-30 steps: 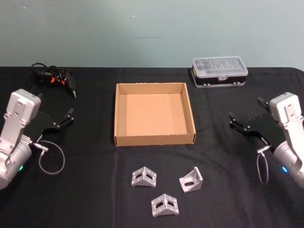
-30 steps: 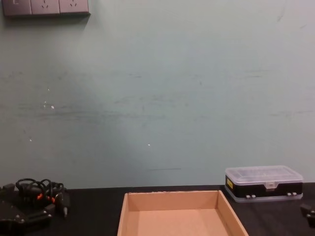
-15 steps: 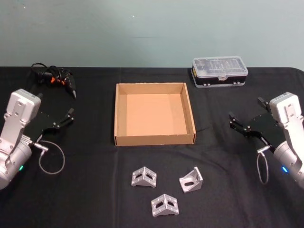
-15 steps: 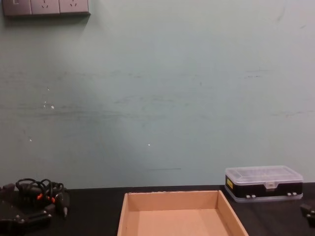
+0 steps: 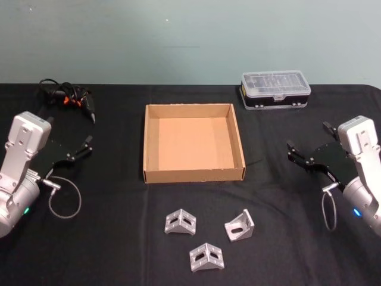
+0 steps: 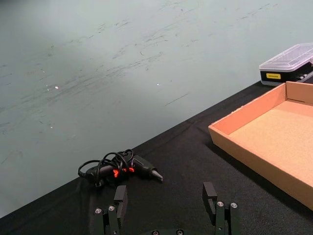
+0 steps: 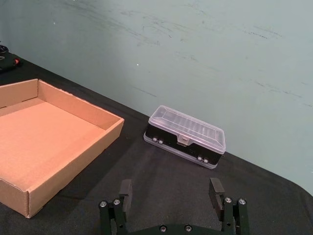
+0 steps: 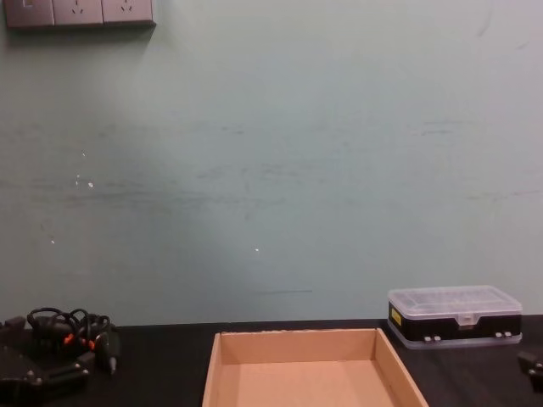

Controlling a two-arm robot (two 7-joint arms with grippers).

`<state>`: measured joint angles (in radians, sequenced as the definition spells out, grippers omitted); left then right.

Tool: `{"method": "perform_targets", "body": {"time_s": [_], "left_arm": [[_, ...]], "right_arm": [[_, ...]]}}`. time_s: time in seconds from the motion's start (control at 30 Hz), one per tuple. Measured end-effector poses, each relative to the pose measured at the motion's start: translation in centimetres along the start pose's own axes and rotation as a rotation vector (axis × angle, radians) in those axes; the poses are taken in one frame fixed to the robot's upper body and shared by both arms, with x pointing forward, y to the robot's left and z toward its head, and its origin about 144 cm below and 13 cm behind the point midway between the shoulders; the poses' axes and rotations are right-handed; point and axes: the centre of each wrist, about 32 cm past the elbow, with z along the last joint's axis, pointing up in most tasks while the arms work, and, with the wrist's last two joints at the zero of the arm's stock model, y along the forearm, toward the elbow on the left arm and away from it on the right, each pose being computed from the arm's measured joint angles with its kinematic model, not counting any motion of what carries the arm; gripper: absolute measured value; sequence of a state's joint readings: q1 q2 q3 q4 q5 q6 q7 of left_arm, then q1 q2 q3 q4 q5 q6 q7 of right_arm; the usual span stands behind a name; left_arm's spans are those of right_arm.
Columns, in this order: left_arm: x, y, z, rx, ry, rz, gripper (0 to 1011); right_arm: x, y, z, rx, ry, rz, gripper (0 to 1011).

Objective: Use one hand to pick up the angle iron from the table and place it into the box.

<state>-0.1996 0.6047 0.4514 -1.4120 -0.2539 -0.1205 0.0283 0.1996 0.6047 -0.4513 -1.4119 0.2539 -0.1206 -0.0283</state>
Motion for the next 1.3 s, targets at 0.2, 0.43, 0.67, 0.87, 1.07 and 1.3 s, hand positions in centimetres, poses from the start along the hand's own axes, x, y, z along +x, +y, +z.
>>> {"method": "perform_targets", "body": {"time_s": [0.2,0.43,0.67,0.87,1.07,1.3], "left_arm": [[0.0,0.0,0.0,0.000,0.000,0.000,1011],[0.0,0.0,0.0,0.000,0.000,0.000,1011],[0.0,0.0,0.0,0.000,0.000,0.000,1011],[0.0,0.0,0.0,0.000,0.000,0.000,1011],[0.0,0.0,0.0,0.000,0.000,0.000,1011],[0.0,0.0,0.0,0.000,0.000,0.000,1011]], "right_arm": [[0.0,0.0,0.0,0.000,0.000,0.000,1004],[0.0,0.0,0.0,0.000,0.000,0.000,1004],[0.0,0.0,0.0,0.000,0.000,0.000,1004],[0.0,0.0,0.0,-0.001,0.001,0.000,1004],[0.1,0.0,0.5,0.001,0.009,0.021,1004],[1.2,-0.9,1.8,0.024,0.026,0.079,1004]]}}
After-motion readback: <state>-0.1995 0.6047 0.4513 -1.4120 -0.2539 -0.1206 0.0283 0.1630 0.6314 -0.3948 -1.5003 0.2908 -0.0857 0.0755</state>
